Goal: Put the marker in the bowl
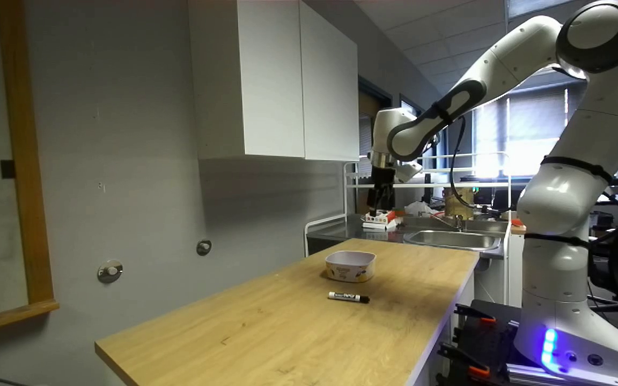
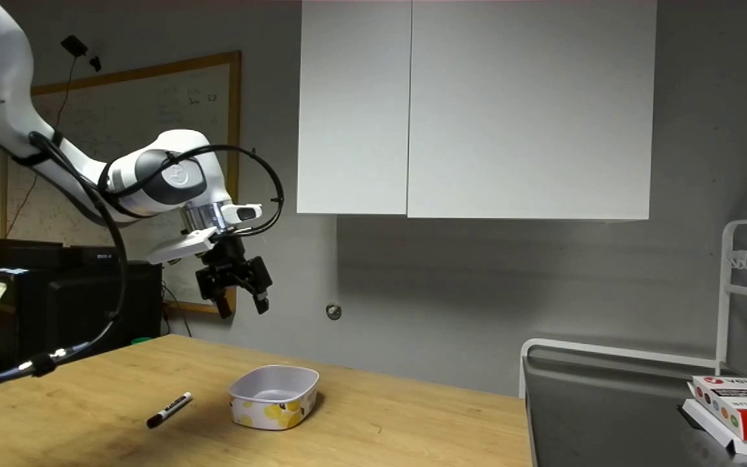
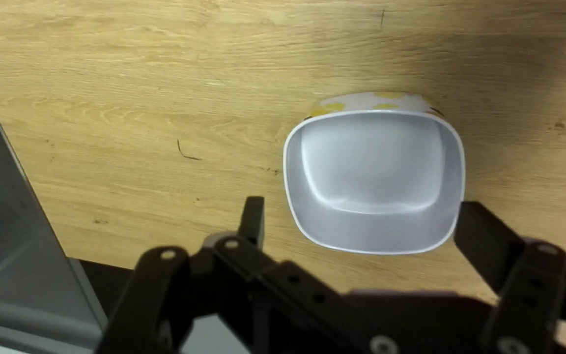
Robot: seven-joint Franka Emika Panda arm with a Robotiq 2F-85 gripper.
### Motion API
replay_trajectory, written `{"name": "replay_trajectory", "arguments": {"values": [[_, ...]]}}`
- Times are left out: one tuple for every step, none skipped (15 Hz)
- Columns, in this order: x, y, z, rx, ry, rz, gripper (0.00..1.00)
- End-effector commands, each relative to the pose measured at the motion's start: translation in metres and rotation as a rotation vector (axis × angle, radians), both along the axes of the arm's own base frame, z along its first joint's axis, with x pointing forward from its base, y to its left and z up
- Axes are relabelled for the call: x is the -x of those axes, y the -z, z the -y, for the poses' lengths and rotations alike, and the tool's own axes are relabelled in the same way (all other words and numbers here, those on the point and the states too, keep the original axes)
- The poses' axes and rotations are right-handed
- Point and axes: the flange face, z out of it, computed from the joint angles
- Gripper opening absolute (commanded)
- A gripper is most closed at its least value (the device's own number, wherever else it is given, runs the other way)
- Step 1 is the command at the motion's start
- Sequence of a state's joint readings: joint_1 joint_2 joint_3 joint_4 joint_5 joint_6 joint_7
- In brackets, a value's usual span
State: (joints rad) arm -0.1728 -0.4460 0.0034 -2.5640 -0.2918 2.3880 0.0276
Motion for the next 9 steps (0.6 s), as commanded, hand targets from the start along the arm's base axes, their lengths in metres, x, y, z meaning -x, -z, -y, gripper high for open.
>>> {"name": "replay_trajectory", "arguments": {"values": [[-0.021, 0.007, -0.032, 0.012, -0.021, -0.008, 1.0], [-0.028, 0.014, -0.049, 0.013, -0.044, -0.017, 1.0], [-0.035, 0.023, -0.067, 0.012, -0.073, -0.029, 1.0], [-0.042, 0.031, -0.083, 0.01, -0.099, -0.039, 1.0], [-0.051, 0.042, -0.103, 0.007, -0.13, -0.053, 1.0], [-0.059, 0.052, -0.123, 0.003, -0.159, -0.07, 1.0], [-0.066, 0.062, -0.14, 0.001, -0.183, -0.083, 1.0], [-0.073, 0.072, -0.158, -0.006, -0.21, -0.097, 1.0], [-0.081, 0.082, -0.171, -0.018, -0.237, -0.106, 1.0]]}}
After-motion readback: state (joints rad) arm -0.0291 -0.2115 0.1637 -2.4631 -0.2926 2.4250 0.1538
